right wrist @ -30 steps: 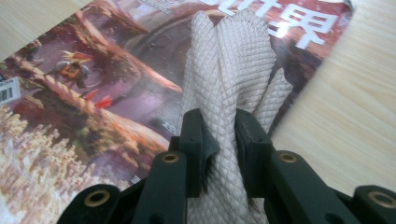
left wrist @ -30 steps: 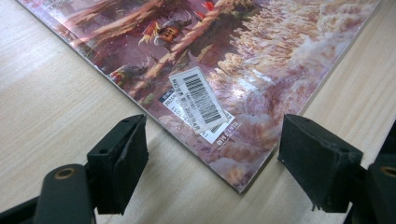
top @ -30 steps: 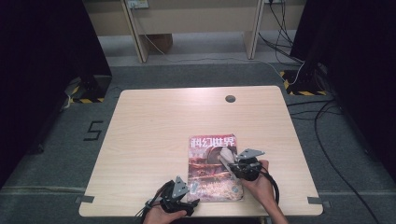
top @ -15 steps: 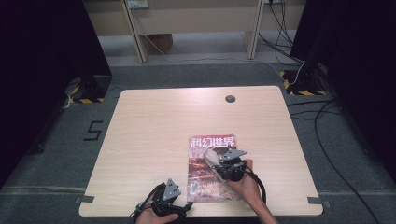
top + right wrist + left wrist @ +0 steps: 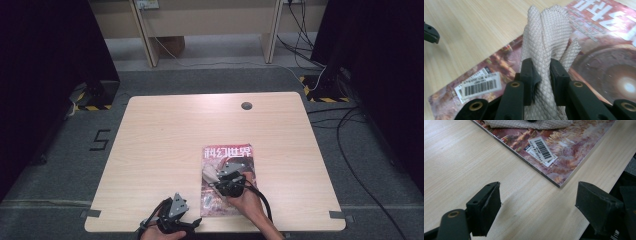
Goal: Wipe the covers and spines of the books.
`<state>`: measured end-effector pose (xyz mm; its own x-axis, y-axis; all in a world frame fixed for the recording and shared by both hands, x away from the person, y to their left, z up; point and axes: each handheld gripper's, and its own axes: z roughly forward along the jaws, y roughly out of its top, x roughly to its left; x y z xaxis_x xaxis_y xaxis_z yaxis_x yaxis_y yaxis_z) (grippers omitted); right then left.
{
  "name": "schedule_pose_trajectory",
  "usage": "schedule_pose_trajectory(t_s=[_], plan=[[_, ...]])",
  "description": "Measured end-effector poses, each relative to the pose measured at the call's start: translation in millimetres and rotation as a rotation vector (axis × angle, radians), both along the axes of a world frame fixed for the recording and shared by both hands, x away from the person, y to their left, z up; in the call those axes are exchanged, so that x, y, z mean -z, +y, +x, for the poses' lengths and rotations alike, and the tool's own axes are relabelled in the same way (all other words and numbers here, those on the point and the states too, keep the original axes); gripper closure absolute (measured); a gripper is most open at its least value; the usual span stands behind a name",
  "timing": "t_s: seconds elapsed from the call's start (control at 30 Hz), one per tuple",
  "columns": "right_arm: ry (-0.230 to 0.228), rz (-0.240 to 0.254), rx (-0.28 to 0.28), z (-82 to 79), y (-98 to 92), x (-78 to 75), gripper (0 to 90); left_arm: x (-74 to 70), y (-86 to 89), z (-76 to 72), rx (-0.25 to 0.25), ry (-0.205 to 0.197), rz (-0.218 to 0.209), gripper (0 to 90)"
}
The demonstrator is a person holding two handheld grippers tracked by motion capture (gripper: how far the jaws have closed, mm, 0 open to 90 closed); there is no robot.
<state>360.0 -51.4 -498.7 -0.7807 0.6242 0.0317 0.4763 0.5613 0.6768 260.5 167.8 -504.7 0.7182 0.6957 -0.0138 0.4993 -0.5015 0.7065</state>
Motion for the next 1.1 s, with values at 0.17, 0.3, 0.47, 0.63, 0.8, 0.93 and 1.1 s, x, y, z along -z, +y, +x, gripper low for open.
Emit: schedule_pose_trajectory(t_s=[0.17, 0.3, 0.47, 0.63, 0.8, 0.93, 1.1], plan=[[0.003, 0.006, -0.02, -3.1, 7.6, 0.4, 75.5, 0.1, -0.9, -1.3, 0.01, 0.004, 0.004, 19.7], [0.007, 0.011, -0.04, -7.0, 13.3, 1.0, 75.5, 0.3, -0.7, -0.4, 0.005, 0.004, -0.002, 19.7], [0.004, 0.013, -0.062, -11.3, 16.5, 1.3, 75.5, -0.5, 0.2, 0.6, -0.004, -0.001, -0.004, 19.7], [0.007, 0.012, -0.077, -12.2, 15.3, 1.2, 75.4, -0.8, 0.4, 0.7, -0.003, -0.005, -0.005, 19.7], [0.011, 0.009, -0.077, -11.1, 12.3, 0.8, 75.3, -1.9, 1.9, 1.6, -0.008, -0.011, -0.005, 19.6], [0.002, -0.001, -0.062, -10.2, 6.9, 0.2, 75.2, -2.0, 2.3, 1.7, -0.008, -0.013, -0.008, 19.4], [-0.007, -0.025, -0.017, -8.2, -13.4, -1.6, 75.2, -1.6, 2.8, 1.9, -0.014, -0.012, -0.007, 19.4]])
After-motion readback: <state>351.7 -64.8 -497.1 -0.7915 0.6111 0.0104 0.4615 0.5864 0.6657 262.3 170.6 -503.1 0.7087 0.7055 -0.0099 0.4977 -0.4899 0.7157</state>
